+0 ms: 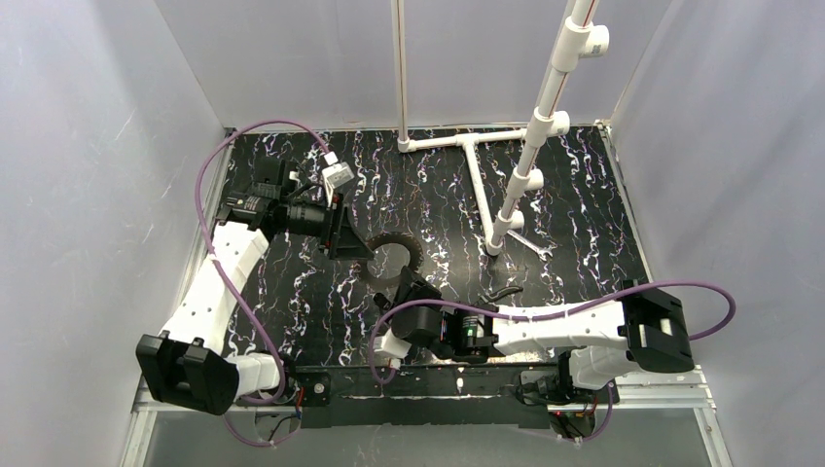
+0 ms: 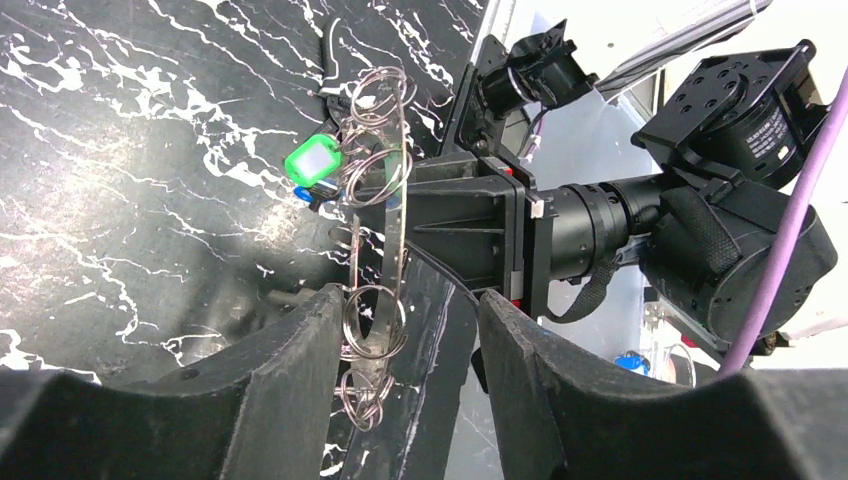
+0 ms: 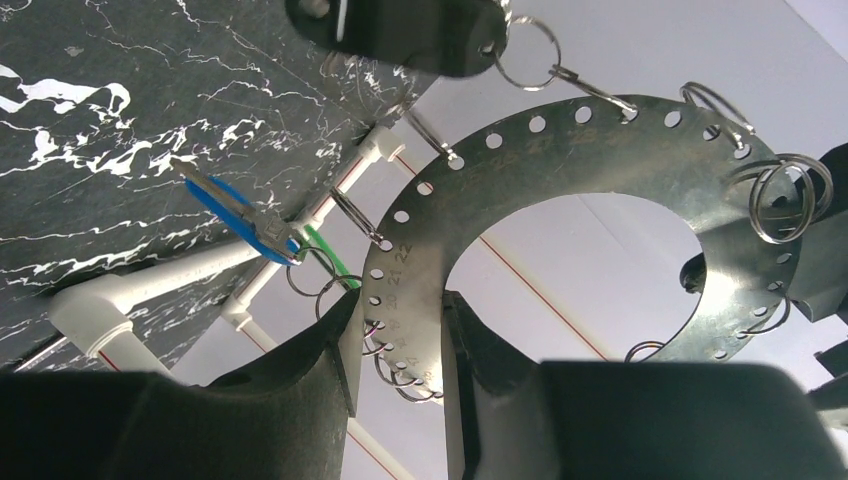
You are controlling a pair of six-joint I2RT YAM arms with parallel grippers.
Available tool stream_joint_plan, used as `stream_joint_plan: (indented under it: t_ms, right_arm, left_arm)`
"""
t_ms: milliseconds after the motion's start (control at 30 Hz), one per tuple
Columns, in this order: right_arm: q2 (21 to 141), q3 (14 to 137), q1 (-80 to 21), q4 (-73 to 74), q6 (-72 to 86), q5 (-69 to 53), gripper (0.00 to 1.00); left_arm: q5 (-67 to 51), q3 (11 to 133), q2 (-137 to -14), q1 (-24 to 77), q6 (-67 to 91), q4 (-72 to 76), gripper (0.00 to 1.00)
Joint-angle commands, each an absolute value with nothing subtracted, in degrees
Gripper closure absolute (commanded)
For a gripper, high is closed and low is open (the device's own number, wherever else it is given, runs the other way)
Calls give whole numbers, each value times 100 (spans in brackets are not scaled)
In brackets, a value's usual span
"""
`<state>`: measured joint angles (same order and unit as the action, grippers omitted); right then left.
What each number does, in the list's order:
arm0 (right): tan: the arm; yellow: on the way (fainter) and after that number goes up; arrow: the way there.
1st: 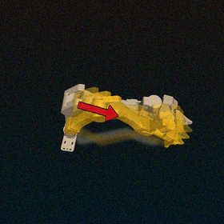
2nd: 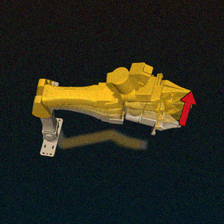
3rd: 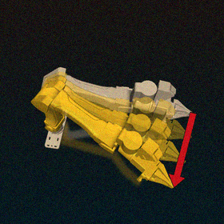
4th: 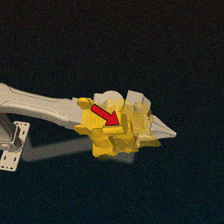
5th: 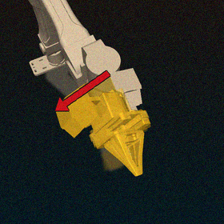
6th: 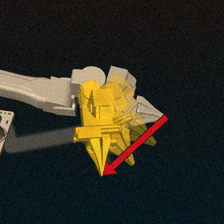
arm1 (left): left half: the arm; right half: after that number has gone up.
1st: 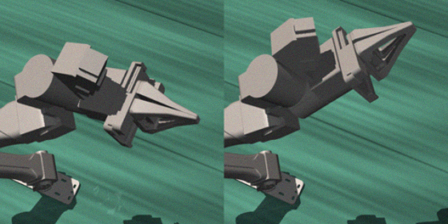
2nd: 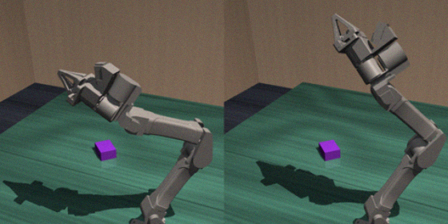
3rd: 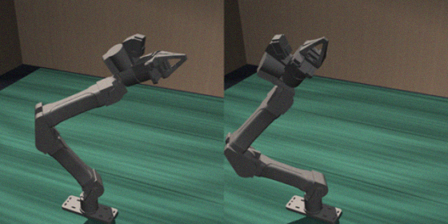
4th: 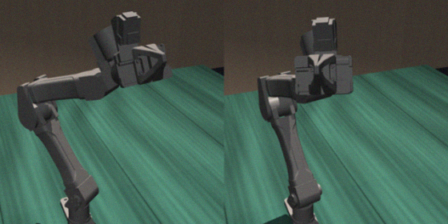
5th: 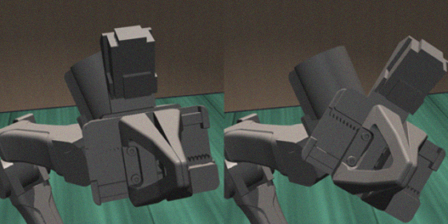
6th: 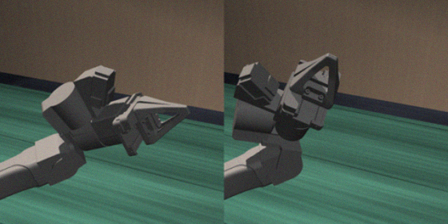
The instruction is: Remove the keys from the keyring
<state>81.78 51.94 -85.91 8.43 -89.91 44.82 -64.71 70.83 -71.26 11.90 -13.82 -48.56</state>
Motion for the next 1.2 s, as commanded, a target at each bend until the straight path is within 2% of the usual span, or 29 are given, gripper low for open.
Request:
stream_joint_plan:
  t_ms: [0,100,167,233,300,333,367,500,533,633,767,1033,1167]
  right_arm:
    - [7957,5300,-8657,534,-9141,4694,99]
    - [7945,5315,-8666,527,-9105,4725,99]
    - [7945,5318,-8666,542,-9037,4744,99]
    - [7922,5325,-8670,550,-8975,4742,99]
    - [7896,5316,-8671,522,-8917,4731,99]
    - [7886,5323,-8674,519,-8868,4722,92]
    - [7865,5349,-8670,509,-8799,4696,80]
    - [7731,5727,-8669,1026,-8073,4355,6]
    - [7681,5842,-8670,1164,-7858,4214,2]
    - [7537,6268,-8647,1756,-6943,3748,2]
    - [7171,6977,-8281,2305,-5325,2263,2]
    - [6974,7785,-6343,2267,-2431,-563,2]
    - [6989,7773,-5755,2197,-1380,-1646,2]
  left_arm:
    - [-6355,6933,-6995,1236,-1288,-4860,52]
    - [-6350,6838,-7009,1351,-1256,-4864,58]
    - [-6277,6799,-6990,1418,-1251,-4862,66]
    - [-6256,6814,-6979,1432,-1247,-4861,78]
    - [-6201,6868,-6986,1428,-1212,-4861,93]
    - [-6138,6916,-6993,1425,-1178,-4867,100]
    - [-6075,6949,-7001,1425,-1149,-4873,100]
    - [-6086,7040,-7044,1334,-1153,-4874,100]
    - [-6084,7071,-7048,1301,-1216,-4895,100]
    - [-5996,7189,-7054,1219,-1470,-5028,100]
    - [-6026,7458,-7097,1133,-2085,-5467,100]
    - [-6052,7562,-6766,1134,-3333,-6072,100]
    - [-6154,7463,-6485,1134,-3932,-6132,100]
